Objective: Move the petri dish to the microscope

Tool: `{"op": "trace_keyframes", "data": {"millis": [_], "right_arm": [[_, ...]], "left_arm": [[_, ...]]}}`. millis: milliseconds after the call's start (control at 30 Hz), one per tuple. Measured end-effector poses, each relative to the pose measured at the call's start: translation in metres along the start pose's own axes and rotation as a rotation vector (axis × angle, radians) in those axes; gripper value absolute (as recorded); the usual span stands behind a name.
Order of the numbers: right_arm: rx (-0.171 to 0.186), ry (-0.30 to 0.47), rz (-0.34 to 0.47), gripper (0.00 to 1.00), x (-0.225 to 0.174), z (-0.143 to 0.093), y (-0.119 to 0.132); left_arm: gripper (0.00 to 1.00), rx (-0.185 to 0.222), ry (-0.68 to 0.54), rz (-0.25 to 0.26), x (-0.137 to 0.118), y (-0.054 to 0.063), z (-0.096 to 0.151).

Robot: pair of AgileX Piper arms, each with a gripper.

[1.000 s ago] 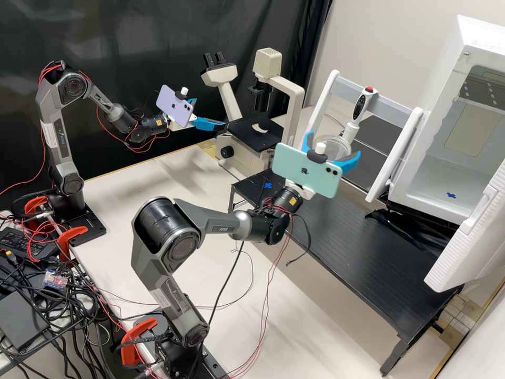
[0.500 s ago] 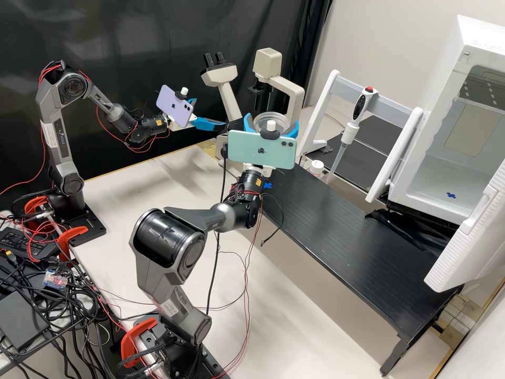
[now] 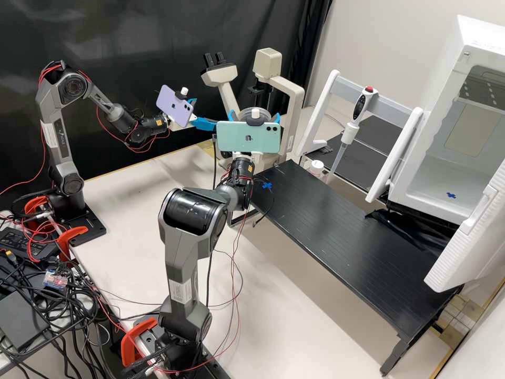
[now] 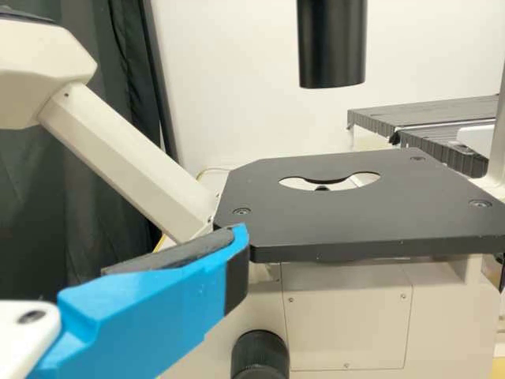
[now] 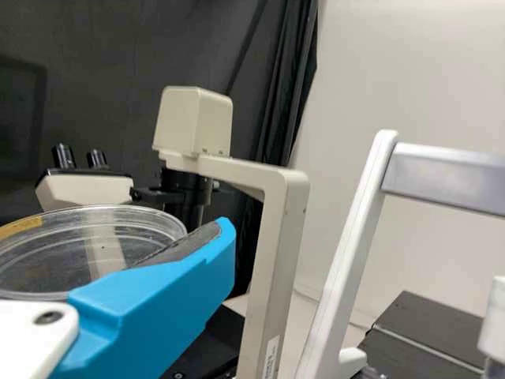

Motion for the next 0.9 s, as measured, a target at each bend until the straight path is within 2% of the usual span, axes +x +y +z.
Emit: {"op": "trace_keyframes", "data": {"millis": [233, 367, 767, 900], "right_arm": [[0.009, -0.010, -0.009, 0.00, 0.029, 0.004, -0.011], [0.029, -0.019, -0.022, 0.00, 0.046, 0.005, -0.020], [-0.022, -0.065, -0.089, 0.00, 0.083, 0.002, -0.050], [-0.049, -0.074, -0.128, 0.00, 0.090, 0.002, -0.065]], "left_arm": [[1.00, 0.000, 0.000, 0.000, 0.000, 0.000, 0.000], [1.00, 0.000, 0.000, 0.000, 0.000, 0.000, 0.000], [1.00, 0.000, 0.000, 0.000, 0.000, 0.000, 0.000], [1.00, 0.000, 0.000, 0.000, 0.000, 0.000, 0.000]]}}
